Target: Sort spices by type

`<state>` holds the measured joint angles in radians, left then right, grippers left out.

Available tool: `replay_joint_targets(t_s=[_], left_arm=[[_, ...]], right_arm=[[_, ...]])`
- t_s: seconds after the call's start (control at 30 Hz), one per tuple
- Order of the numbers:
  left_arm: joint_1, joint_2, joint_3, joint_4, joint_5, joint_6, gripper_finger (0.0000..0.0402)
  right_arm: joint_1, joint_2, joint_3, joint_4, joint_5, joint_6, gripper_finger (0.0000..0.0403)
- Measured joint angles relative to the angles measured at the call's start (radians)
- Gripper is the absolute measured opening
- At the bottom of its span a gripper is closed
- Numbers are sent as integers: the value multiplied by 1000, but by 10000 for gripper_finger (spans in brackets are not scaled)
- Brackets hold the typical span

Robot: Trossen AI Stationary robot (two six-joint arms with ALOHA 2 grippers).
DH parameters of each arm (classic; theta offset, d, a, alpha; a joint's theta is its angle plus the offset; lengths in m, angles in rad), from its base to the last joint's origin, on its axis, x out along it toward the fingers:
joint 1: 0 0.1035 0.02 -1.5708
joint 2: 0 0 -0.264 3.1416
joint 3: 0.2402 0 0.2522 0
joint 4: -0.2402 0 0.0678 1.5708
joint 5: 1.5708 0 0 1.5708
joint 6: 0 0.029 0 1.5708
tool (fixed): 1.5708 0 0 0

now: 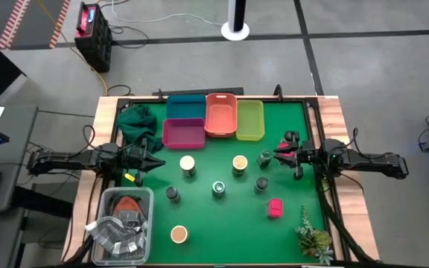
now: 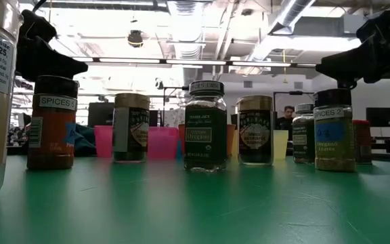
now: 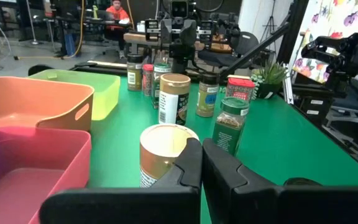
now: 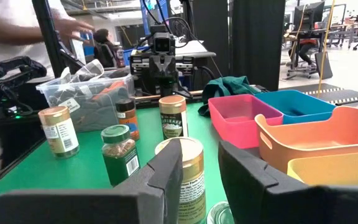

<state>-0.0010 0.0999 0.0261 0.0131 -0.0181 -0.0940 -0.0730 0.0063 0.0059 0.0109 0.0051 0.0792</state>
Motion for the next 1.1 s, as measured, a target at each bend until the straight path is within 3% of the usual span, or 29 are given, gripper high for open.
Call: replay_joint_targets(t_s=[0.87,1.0,1.1], left_arm=[[0,0,0,4,0,0,0],[0,0,0,70,-9,-134,0],[0,0,0,183,-85,-196,0]], right_arm=[[0,0,0,0,0,0,134],[0,0,0,0,0,0,134],[0,0,0,0,0,0,134]])
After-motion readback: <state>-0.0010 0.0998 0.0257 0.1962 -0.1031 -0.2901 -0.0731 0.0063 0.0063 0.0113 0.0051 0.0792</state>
